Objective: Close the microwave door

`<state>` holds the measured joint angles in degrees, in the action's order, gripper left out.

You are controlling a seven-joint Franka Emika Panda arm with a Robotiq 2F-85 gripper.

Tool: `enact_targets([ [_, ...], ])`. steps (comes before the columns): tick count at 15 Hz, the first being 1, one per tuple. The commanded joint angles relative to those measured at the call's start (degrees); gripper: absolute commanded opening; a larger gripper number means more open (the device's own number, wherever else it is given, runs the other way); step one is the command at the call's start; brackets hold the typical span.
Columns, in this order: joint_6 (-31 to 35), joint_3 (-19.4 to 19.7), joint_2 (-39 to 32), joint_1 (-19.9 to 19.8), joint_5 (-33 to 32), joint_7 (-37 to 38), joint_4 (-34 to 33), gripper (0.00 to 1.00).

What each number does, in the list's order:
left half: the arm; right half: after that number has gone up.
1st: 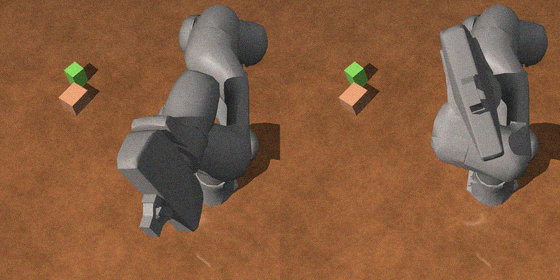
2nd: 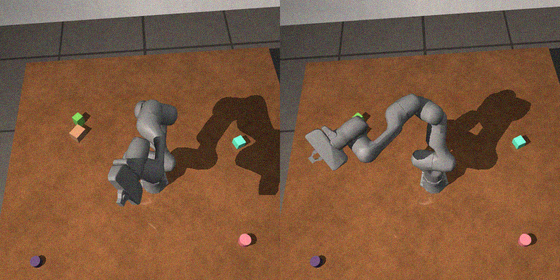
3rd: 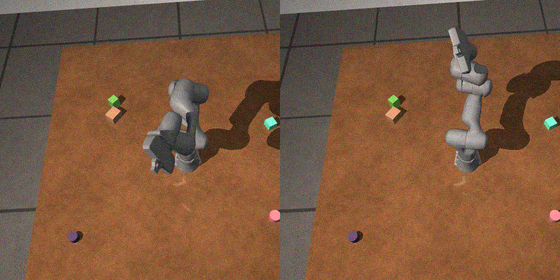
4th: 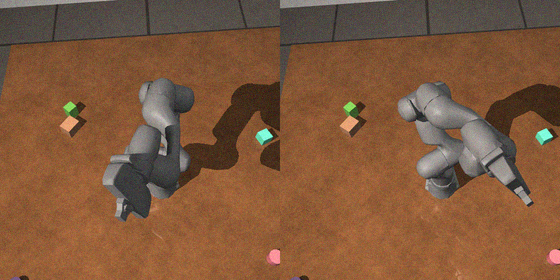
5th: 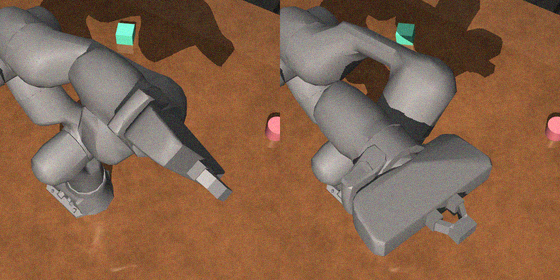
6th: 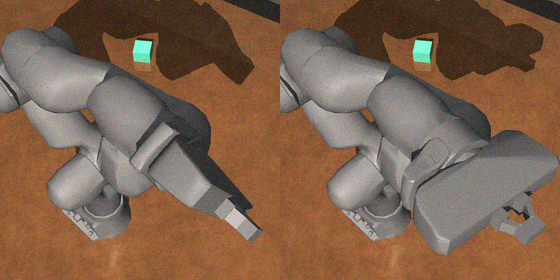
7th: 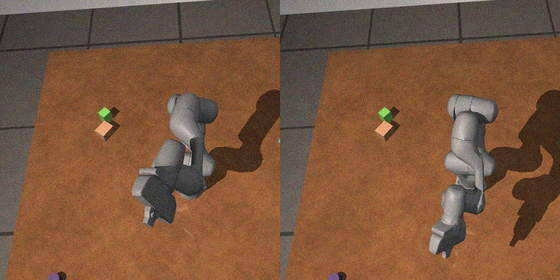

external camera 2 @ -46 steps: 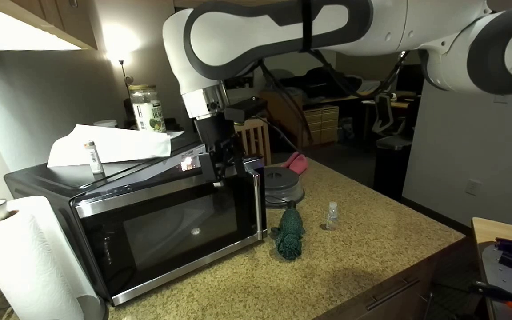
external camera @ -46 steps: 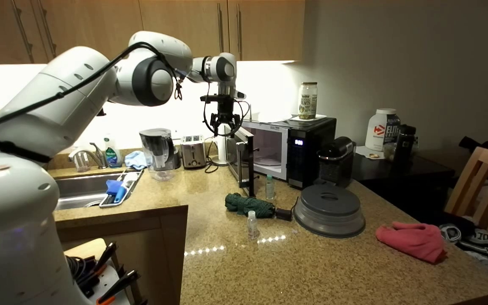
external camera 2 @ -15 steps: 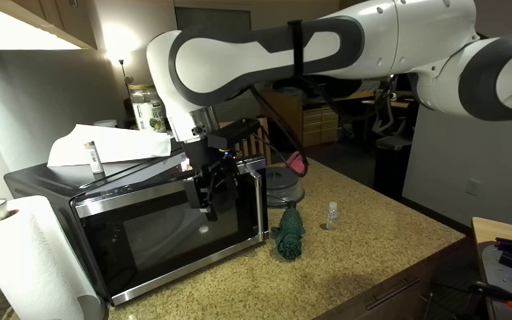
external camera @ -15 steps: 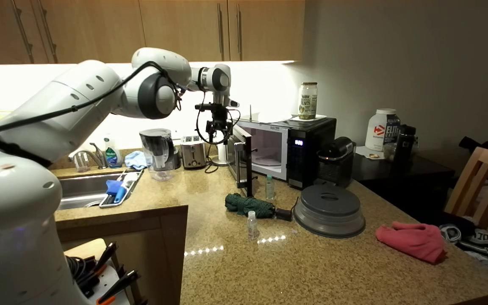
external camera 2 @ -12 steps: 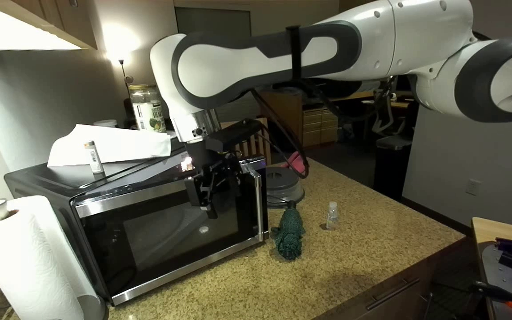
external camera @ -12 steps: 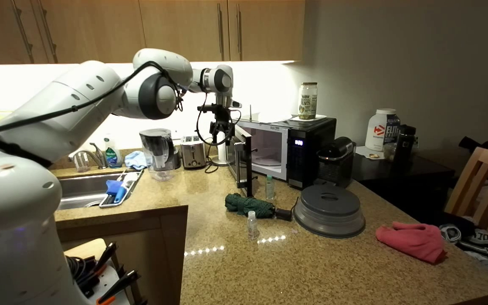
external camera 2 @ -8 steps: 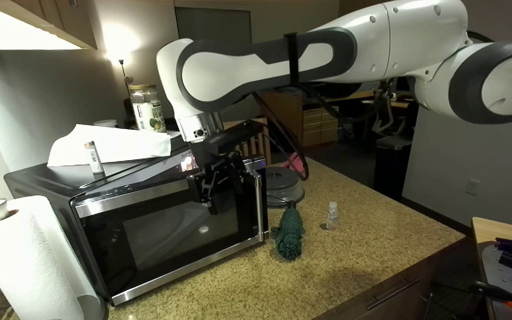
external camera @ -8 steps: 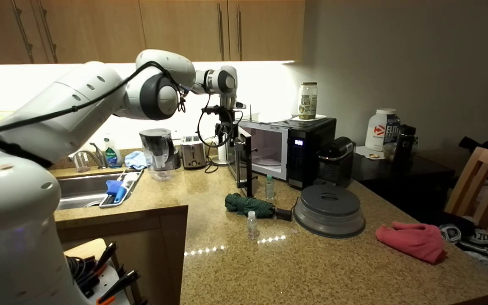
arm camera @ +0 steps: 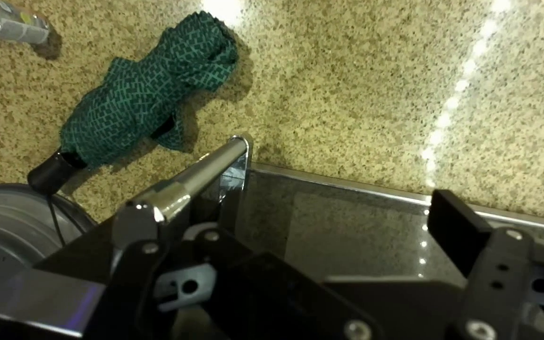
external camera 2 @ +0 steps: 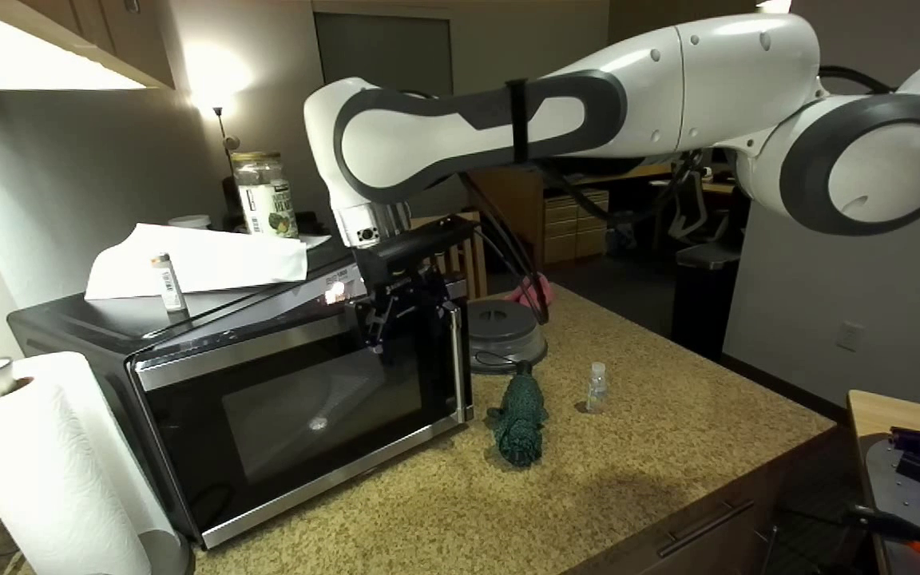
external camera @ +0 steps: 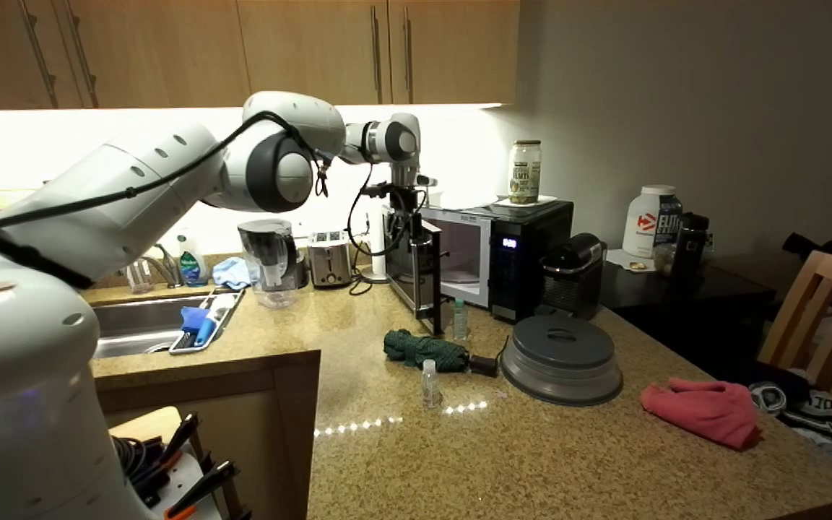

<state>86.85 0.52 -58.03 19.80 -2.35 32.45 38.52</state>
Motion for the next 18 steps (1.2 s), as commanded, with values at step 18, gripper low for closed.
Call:
enact_targets([
  [18,-0.38,3.34,-8.09,0.24,-2.49,-10.05,-11.82,1.0],
])
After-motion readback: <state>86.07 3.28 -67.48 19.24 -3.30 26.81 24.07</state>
